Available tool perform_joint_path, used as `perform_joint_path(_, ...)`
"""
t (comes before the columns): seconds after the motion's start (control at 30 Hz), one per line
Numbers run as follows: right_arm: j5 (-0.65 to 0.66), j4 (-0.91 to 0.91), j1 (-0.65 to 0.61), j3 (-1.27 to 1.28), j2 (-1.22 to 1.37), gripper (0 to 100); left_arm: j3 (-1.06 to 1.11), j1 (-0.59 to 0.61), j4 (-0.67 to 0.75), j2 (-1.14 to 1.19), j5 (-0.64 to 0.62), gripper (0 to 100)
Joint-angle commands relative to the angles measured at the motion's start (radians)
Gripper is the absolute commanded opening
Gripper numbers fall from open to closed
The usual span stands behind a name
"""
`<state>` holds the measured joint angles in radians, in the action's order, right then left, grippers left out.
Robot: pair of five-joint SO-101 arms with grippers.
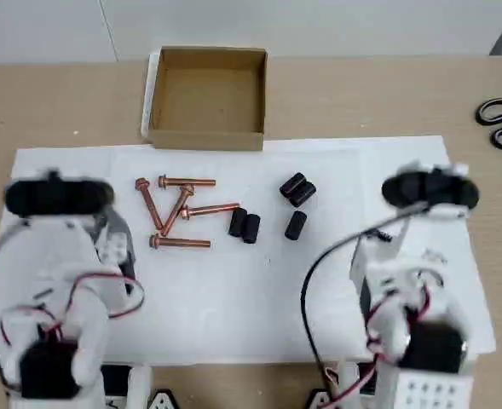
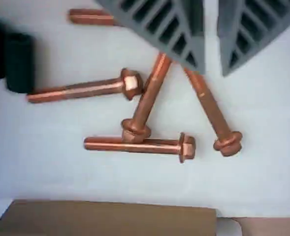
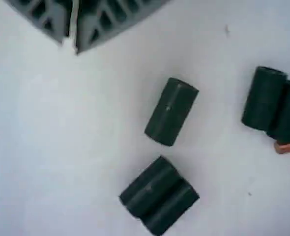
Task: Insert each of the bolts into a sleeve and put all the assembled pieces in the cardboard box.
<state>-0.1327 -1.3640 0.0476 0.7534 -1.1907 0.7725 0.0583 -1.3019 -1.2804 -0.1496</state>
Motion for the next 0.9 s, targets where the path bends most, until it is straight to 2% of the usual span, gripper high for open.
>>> perform_joint_path(0.0, -0.017, -0.116, -0.008, -0.244, 0.22, 0.3, -0.268, 0.003, -0.075, 0.212, -0.101, 1)
perform_joint_path(0.2, -0.011, -0.357, -0.008, -0.496, 0.456, 0.3, -0.516, 0.005, -0.282, 0.451, -0.104, 1)
perform_joint_path(0.37, -0.009, -0.366, -0.01, -0.503, 0.579, 0.3, -0.53, 0.005, -0.381, 0.638, 0.021, 1)
perform_joint_path(0.47, -0.009, -0.366, -0.056, -0.503, 0.644, 0.3, -0.536, 0.005, -0.436, 0.746, 0.078, 1)
perform_joint_path(0.67, -0.017, -0.366, -0.137, -0.508, 0.797, 0.3, -0.536, 0.006, -0.45, 0.901, 0.084, 1)
perform_joint_path(0.87, -0.068, -0.364, -0.173, -0.537, 0.863, 0.3, -0.536, 0.005, -0.45, 0.931, 0.084, 1)
